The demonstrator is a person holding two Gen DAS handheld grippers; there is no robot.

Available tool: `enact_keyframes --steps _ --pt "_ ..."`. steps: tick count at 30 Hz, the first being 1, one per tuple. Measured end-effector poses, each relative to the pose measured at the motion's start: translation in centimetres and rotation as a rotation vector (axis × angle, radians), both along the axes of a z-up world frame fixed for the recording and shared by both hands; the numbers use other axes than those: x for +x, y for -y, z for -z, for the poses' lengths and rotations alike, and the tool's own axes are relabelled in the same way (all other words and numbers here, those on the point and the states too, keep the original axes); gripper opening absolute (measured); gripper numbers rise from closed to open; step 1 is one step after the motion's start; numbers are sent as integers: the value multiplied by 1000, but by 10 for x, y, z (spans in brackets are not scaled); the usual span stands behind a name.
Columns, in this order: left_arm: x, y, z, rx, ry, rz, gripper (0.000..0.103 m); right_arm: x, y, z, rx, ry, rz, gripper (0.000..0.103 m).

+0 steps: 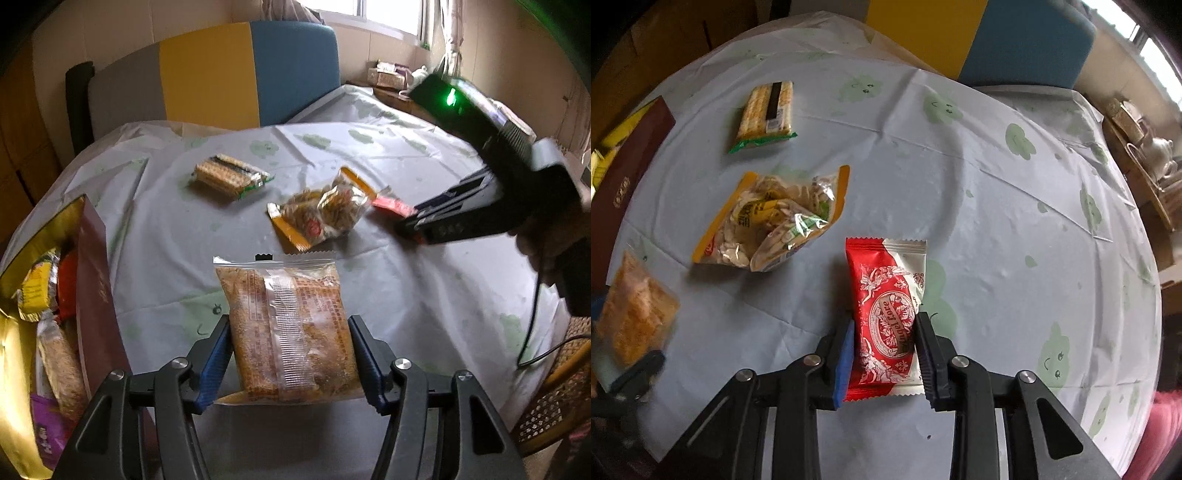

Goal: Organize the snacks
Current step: 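Carry the clear cracker bag into the gold tray and open the left gripper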

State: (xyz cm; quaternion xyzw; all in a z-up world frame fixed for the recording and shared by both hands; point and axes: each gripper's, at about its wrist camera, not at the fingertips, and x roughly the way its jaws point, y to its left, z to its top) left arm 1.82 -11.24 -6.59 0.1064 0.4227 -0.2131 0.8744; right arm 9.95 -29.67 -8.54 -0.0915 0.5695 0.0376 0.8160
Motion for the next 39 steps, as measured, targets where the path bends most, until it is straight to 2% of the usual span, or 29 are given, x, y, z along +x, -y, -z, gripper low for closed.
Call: enact_keyframes --steps 11,18,23,27,31,35,39 --pt "-4 -15 -39 -68 27 -13 62 -5 -6 9 -11 4 -3 35" --pt "0 -59 -61 -141 15 -88 62 -11 -11 8 -42 19 -33 33" --pt "11 -122 -73 -223 -6 -246 62 -15 -13 6 -42 23 -34 33" --pt "22 -192 -77 -265 -11 -447 62 -16 -12 5 -42 23 -36 33" --pt "32 -256 -67 -297 -46 -648 62 -15 -13 5 -46 23 -39 33" --pt "44 -294 -56 -310 -77 -746 62 -16 -14 4 -54 25 -41 33" --pt "63 -305 -47 -294 -105 -774 62 -16 -15 4 -52 25 -39 33"
